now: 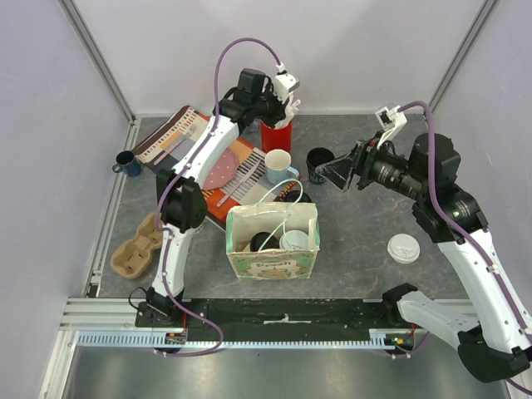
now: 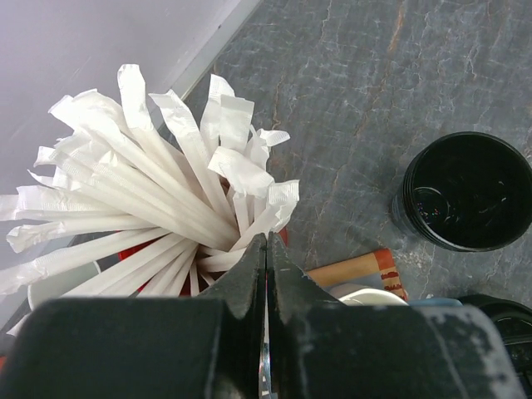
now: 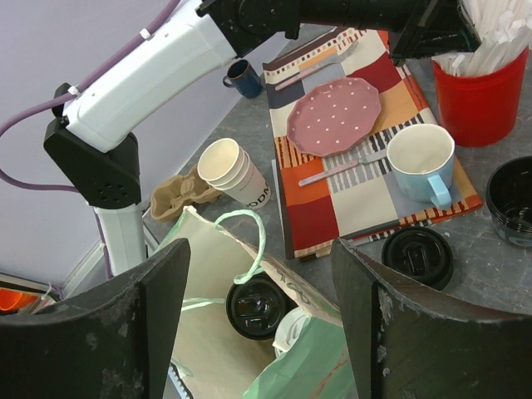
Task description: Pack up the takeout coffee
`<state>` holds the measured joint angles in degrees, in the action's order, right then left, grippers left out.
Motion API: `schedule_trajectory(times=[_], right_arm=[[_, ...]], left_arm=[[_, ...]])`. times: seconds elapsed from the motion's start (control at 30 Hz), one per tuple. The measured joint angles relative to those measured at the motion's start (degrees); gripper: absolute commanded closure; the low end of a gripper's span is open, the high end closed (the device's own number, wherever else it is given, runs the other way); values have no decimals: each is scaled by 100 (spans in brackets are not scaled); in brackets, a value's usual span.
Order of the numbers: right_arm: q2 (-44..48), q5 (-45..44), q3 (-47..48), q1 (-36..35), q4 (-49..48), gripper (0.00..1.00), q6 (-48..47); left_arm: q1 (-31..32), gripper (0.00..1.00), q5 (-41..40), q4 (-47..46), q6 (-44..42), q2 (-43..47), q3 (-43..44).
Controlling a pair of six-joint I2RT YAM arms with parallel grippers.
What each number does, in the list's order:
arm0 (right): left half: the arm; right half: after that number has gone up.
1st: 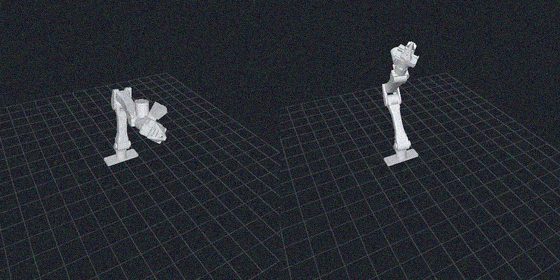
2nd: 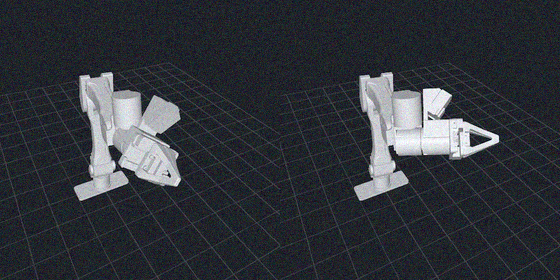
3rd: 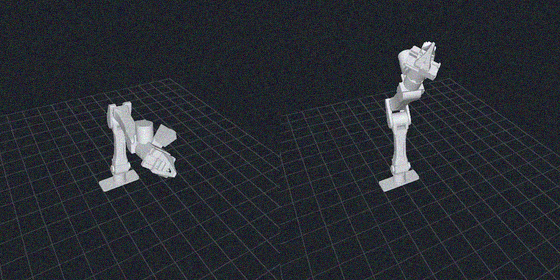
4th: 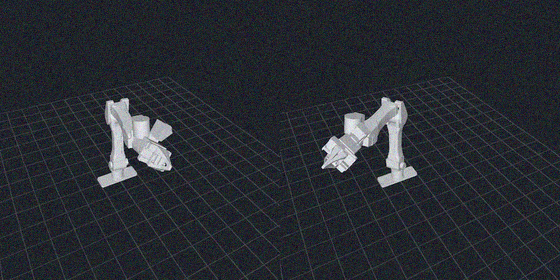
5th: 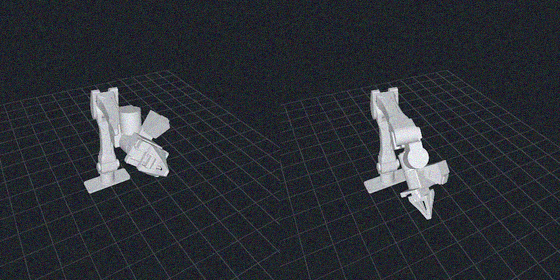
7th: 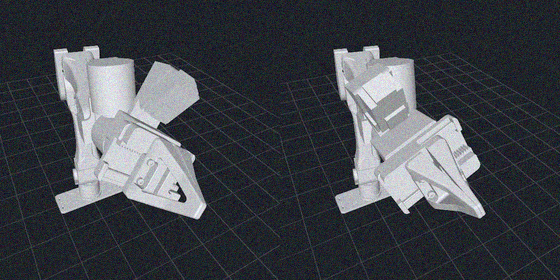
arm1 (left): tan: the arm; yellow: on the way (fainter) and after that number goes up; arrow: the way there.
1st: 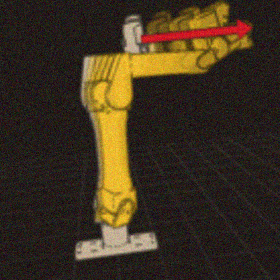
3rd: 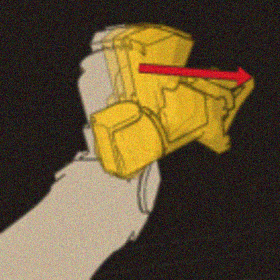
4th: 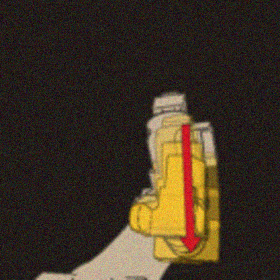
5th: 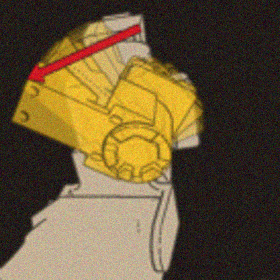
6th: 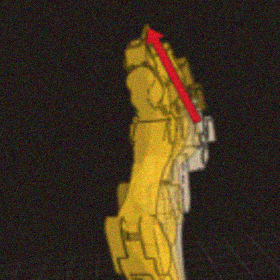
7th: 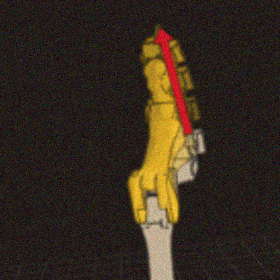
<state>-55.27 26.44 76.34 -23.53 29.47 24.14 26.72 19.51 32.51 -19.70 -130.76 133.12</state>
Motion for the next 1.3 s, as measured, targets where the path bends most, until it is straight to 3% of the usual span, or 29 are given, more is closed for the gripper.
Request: schedule_trajectory(times=[0.77,1.3], right_arm=[[-310,22,142,0,111,23,-120],[-872,177,844,13,127,23,-297]], left_arm=[[-232,98,138,-210,13,713,0],[-254,98,402,13,15,2815,-44]])
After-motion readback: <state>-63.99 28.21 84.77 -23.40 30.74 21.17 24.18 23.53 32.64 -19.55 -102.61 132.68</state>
